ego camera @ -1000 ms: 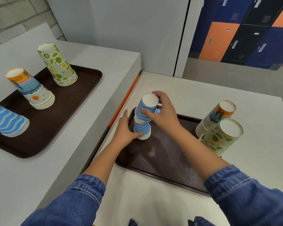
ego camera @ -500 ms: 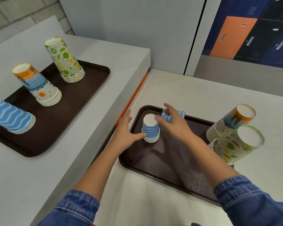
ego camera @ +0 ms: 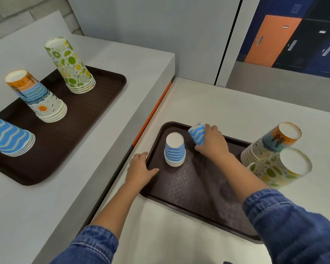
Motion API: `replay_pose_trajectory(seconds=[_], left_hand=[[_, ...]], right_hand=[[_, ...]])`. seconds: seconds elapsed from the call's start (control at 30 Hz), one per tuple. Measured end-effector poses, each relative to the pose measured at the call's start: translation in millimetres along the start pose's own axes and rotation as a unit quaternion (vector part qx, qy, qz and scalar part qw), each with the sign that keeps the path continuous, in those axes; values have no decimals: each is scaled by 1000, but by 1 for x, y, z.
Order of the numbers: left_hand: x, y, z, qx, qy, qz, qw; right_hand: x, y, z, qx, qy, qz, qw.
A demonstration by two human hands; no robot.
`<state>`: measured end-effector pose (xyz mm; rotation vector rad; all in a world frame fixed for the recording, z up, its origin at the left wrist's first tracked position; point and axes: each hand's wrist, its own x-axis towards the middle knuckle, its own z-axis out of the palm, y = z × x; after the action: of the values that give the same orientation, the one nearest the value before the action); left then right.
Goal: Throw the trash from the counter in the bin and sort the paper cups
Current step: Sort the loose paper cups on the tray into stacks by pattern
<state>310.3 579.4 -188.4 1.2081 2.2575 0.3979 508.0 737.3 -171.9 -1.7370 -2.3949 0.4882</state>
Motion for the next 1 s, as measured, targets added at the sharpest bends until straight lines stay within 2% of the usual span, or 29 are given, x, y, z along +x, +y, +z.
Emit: replay_pose_trajectory(seconds=[0.07, 0.13, 0.2, 0.23, 0.3, 0.43, 0.57, 0.87, 1.0], left_hand=[[-1, -9, 7, 17, 6, -32, 999], [0, -14, 13, 15, 14, -51, 999], [3, -16, 16, -1, 22, -58, 998], [4, -16, 17, -13, 24, -58, 998], [7, -16, 19, -26, 28, -57, 998], [10, -18, 21, -25, 36, -63, 997], [11, -18, 23, -19, 37, -60, 997], [12, -19, 25, -14, 28, -66, 997], [11, -15, 22, 5, 25, -61, 998]], right_hand=[[-7, -6, -16, 205, 61, 29, 977], [-17, -17, -32, 384, 115, 16, 916], [-27, -32, -44, 487, 123, -23, 864], [-33, -40, -46, 509, 112, -47, 852], [-41, -54, -43, 509, 79, -83, 853], [-47, -62, -17, 397, 29, -113, 911], [-53, -52, 10, 331, -33, -105, 937], [-66, -23, 23, 309, -48, -68, 948], [-74, -19, 10, 314, -91, -53, 944]])
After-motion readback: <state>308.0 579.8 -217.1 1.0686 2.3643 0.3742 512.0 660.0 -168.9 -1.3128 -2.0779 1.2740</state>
